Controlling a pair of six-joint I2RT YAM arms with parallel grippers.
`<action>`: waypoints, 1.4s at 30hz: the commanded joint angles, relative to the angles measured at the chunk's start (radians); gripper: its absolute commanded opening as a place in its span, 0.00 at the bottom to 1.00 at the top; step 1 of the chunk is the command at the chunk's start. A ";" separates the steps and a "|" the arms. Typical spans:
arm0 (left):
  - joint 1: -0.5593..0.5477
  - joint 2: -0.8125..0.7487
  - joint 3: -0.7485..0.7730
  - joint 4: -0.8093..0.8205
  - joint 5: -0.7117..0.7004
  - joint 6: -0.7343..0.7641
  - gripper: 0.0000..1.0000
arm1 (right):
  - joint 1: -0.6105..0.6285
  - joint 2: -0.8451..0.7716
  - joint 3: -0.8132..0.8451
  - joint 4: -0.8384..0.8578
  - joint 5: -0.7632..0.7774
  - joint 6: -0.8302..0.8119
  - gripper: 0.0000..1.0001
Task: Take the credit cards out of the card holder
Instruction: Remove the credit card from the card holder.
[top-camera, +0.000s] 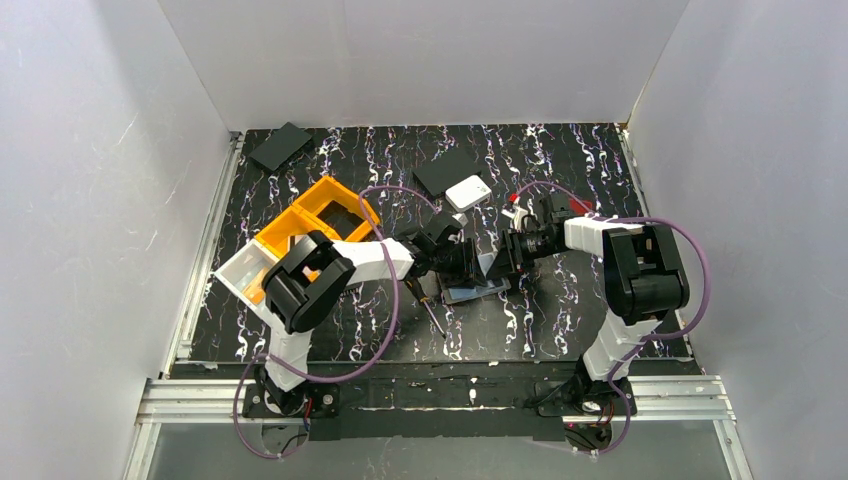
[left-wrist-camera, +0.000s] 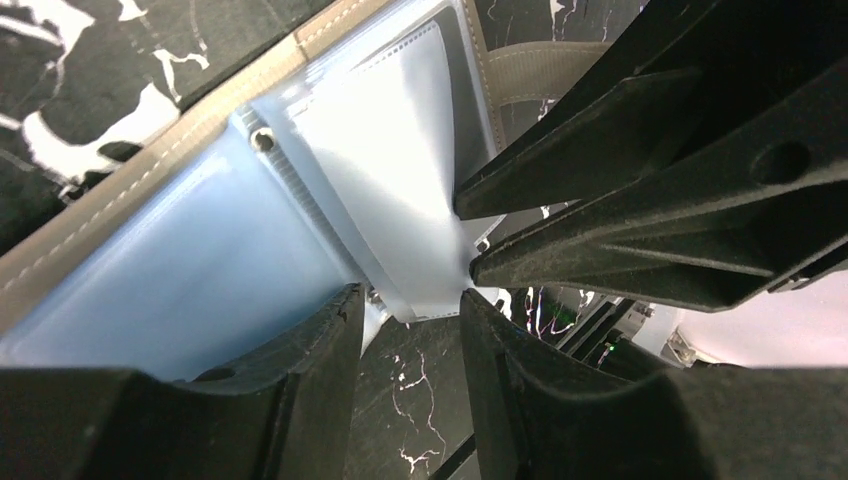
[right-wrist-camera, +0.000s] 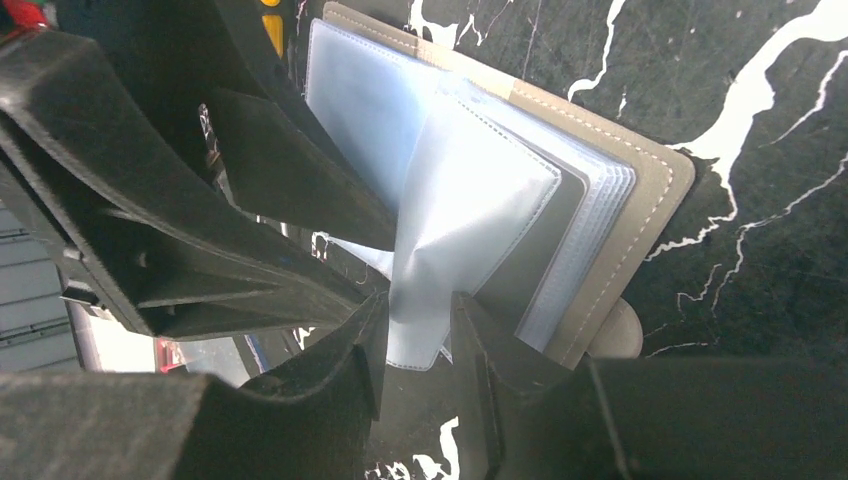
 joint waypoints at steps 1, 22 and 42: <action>0.004 -0.109 -0.040 -0.035 -0.062 0.006 0.41 | 0.008 0.016 0.005 0.025 0.010 0.011 0.38; 0.004 -0.505 -0.314 -0.036 -0.163 0.097 0.50 | 0.142 0.069 0.137 -0.121 0.028 -0.077 0.39; 0.003 -0.816 -0.538 0.024 -0.145 0.039 0.53 | 0.408 0.083 0.354 -0.314 0.208 -0.288 0.58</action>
